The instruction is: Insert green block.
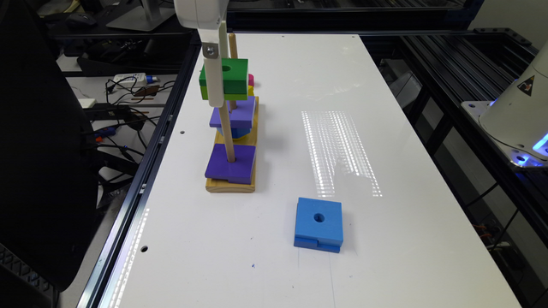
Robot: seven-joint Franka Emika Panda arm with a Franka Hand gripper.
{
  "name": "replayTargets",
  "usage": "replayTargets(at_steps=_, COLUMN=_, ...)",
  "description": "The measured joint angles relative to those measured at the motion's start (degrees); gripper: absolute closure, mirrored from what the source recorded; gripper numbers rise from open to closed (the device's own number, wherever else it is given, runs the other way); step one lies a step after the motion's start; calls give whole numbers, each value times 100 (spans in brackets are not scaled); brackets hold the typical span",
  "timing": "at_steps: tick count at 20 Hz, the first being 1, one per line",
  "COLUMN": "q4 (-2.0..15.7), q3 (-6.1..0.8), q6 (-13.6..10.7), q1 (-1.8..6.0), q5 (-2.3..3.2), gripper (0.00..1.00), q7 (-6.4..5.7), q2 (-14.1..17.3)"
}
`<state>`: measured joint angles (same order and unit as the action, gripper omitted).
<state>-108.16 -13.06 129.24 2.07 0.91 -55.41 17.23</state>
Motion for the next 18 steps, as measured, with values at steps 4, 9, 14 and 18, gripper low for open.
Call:
replayTargets(at_steps=4, q4=0, q3=0, q6=1, q1=0, q5=0, gripper=100, q7=0, q2=0)
replayTargets(at_steps=9, q4=14, q3=-9, q6=32, q1=-9, q5=0, gripper=100, q7=-3, q2=18)
replayTargets(at_steps=14, q4=54, q3=-4, q6=334, q1=-13, q5=53, gripper=100, q7=-4, q2=357)
replayTargets(at_steps=18, q4=65, q3=-3, q6=416, q1=-7, q5=79, gripper=100, q7=-5, q2=462)
